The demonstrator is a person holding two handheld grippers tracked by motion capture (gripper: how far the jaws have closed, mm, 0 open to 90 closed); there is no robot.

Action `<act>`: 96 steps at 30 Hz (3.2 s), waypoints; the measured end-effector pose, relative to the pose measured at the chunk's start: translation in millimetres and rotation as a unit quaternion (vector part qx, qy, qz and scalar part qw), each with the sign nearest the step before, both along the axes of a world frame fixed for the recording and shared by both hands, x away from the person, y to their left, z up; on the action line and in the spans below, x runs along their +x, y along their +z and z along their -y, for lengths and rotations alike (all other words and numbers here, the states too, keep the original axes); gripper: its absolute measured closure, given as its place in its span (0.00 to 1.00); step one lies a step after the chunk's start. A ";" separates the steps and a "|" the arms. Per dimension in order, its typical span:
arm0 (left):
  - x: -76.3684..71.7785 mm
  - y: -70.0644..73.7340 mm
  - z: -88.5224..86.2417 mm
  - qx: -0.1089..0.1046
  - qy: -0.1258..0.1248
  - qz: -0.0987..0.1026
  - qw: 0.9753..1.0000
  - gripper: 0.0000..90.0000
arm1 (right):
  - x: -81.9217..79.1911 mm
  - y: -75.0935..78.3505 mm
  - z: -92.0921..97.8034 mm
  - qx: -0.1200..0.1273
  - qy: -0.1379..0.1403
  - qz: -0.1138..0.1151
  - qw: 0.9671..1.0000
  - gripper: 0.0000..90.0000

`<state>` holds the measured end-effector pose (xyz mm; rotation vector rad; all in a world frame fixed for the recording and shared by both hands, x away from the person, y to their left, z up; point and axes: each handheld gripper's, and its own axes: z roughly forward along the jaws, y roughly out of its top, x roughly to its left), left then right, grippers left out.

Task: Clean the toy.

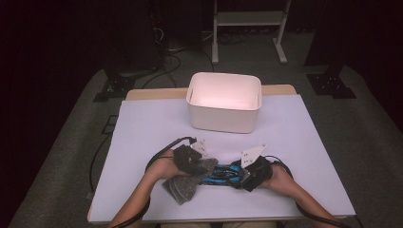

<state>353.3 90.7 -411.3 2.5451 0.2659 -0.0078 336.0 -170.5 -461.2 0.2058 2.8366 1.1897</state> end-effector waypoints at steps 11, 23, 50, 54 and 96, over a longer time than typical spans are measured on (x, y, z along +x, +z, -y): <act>5.6 11.3 38.1 -0.033 -0.032 -0.004 0.999 0.83 | 0.2 -0.2 -0.1 0.001 0.001 0.000 1.000 0.25; 5.3 4.8 20.0 -0.001 -0.010 -0.019 1.000 0.83 | -0.3 -0.7 0.3 0.004 0.001 0.001 1.000 0.25; 8.3 10.5 39.9 -0.005 -0.035 -0.016 0.999 0.83 | -0.6 -2.0 1.6 0.010 0.001 0.002 1.000 0.25; 7.8 7.9 28.9 0.010 -0.023 -0.019 1.000 0.83 | -1.0 -2.1 1.6 0.012 0.000 -0.001 1.000 0.25; 4.3 3.4 20.3 -0.026 -0.028 -0.041 0.998 0.82 | -1.1 -2.6 2.3 0.013 -0.002 0.004 1.000 0.25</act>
